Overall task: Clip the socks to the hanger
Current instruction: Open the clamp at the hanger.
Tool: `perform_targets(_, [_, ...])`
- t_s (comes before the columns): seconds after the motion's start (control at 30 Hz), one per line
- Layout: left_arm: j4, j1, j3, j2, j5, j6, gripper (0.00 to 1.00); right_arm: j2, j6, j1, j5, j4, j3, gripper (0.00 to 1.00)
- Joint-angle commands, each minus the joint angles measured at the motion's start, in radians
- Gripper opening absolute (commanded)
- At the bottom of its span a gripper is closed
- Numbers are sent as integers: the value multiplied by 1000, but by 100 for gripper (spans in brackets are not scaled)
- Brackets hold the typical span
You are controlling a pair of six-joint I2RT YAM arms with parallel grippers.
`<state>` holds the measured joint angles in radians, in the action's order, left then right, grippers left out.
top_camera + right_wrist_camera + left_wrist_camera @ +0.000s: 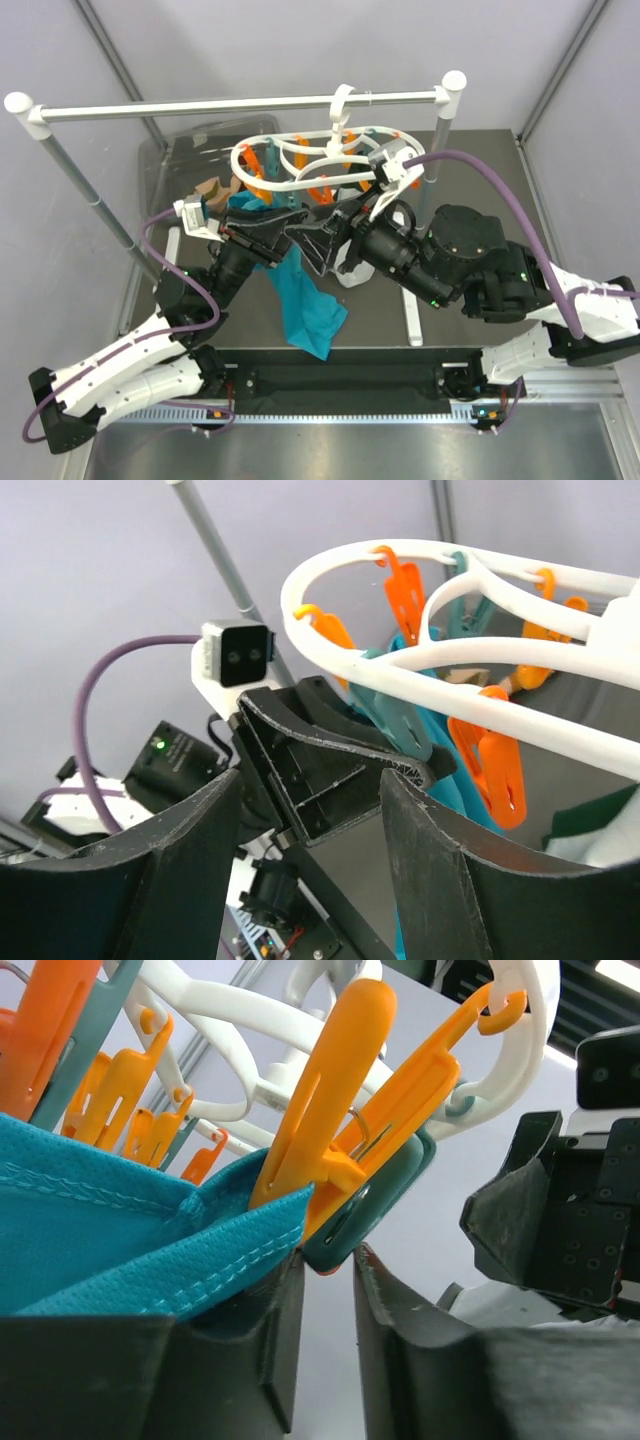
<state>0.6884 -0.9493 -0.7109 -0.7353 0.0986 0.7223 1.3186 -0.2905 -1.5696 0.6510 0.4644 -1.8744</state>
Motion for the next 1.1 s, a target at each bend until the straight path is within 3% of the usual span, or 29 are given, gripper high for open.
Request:
perform_targets(0.0, [37,-2,-30,13,13,-29,28,37,-19,6,101,69,-97,57])
perform_targets(0.13, [13,-2,-38,22,16,-61,12,94,-38,8,194,128,-153,56])
perform_targets(0.33, [-56,-2,-62,22,21,-112,0,158,-29,8,251,163,-222,55])
perform_targets(0.63, [-89,-2,-61,36,35,-141,0,206,56,10,300,120,-243,56])
perform_targets(0.8, [-90,-2,-56,43,33,-136,0,173,151,11,314,-90,-114,56])
perform_targets(1.07, [-113,-2,-67,56,32,-130,0,180,240,10,315,-200,-75,55])
